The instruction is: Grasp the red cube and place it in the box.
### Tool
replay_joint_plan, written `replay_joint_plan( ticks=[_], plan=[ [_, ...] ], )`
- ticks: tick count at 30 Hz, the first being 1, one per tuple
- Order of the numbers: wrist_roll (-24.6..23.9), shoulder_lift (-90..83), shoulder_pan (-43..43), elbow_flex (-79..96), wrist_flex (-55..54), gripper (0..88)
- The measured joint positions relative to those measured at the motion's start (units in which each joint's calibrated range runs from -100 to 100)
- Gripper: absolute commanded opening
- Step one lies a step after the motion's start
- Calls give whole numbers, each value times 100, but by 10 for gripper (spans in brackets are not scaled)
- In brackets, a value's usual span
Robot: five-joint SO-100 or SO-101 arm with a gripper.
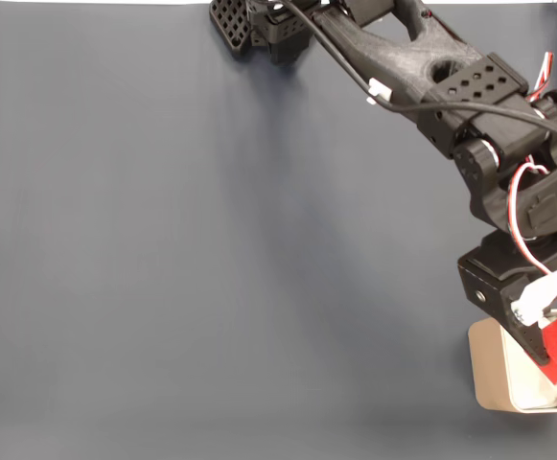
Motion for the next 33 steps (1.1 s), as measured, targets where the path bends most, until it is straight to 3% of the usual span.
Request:
replay_joint_plan(
  ticks=[33],
  plan=[
    [44,478,-141,-217,-135,4]
  ],
)
